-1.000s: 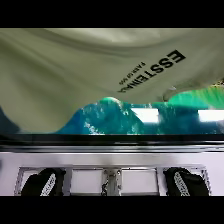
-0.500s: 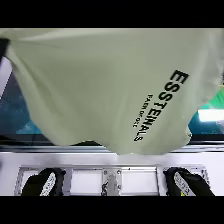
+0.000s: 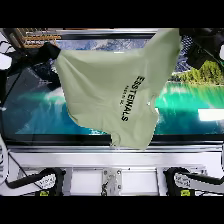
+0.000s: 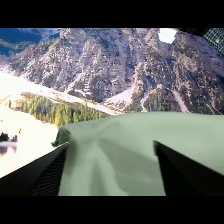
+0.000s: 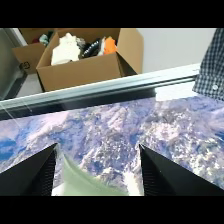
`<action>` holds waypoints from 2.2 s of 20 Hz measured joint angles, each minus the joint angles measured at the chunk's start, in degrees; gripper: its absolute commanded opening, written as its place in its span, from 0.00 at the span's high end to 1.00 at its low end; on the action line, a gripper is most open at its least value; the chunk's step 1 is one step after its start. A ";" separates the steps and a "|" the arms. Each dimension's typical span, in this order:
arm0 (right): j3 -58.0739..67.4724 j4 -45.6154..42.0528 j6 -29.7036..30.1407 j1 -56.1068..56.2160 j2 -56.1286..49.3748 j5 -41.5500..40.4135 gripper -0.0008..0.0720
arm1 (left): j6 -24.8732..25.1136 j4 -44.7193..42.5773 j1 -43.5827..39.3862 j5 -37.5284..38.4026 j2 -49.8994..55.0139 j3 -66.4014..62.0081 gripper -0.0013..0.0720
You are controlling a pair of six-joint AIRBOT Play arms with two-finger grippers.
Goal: Fold the clothes and pants, and hang the long-sleeved shirts on hangers.
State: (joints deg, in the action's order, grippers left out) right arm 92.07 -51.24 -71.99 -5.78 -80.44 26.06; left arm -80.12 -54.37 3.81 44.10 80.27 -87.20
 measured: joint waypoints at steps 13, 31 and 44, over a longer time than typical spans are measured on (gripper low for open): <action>-28.04 -15.72 -8.55 -14.01 17.92 35.69 0.47 | -6.45 -12.94 9.73 18.12 4.66 11.43 0.13; -72.04 -3.06 -15.13 5.42 26.45 26.53 0.44 | -6.88 -1.62 2.99 9.25 10.27 26.95 0.15; -69.09 1.51 -13.66 12.07 21.57 17.62 0.97 | -6.86 -1.51 2.38 9.97 9.88 25.77 0.98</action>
State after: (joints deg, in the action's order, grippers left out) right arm 22.98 -49.74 -85.65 6.28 -58.87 43.68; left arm -86.98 -55.88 6.20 54.06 90.15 -61.43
